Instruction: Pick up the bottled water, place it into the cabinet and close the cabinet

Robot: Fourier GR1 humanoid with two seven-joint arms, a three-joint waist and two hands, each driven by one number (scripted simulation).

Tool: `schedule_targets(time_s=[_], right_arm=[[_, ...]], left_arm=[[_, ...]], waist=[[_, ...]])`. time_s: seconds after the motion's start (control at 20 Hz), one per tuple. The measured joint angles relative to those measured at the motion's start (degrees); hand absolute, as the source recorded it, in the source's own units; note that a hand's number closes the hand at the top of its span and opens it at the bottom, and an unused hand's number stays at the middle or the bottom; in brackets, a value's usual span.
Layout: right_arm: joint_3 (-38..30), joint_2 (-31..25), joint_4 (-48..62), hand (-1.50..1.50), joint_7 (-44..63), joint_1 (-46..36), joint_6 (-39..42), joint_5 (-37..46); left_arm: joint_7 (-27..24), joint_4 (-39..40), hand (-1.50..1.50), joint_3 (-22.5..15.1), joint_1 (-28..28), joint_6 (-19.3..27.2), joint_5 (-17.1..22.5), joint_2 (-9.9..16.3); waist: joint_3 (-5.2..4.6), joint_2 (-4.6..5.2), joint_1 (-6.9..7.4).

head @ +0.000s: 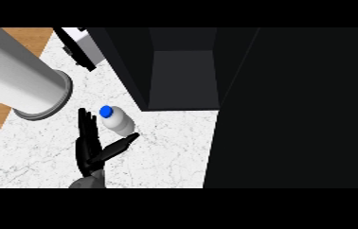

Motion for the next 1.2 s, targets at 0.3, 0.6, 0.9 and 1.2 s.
schedule_targets(time_s=[0.3, 0.6, 0.9, 1.2], right_arm=[[0.5, -0.3, 0.1, -1.5, 0.3, -0.4, -0.7, 0.3], [1.3, -0.6, 0.2, -1.5, -0.3, -0.5, -1.8, 0.7], [0.2, -1.6, 0.2, -1.5, -1.2, 0.3, -2.2, 0.9], [-0.9, -1.8, 0.5, -1.5, -3.2, 1.9, -1.9, 0.8]], left_arm=[[-7.0, 9.4, -1.5, 2.8, -3.6, -4.5, 2.6, -0.1], [-12.7, 17.7, -1.5, 4.9, -7.7, -9.1, 6.3, 0.6], [-16.2, 23.2, -1.5, 5.9, -11.3, -11.4, 8.7, 0.5], [-18.8, 31.1, 1.5, 8.4, -16.9, -15.9, 10.2, 0.7]], waist=[[0.01, 0.04, 0.06], [0.0, 0.05, -0.07], [0.02, 0.07, -0.07], [0.01, 0.17, -0.18]])
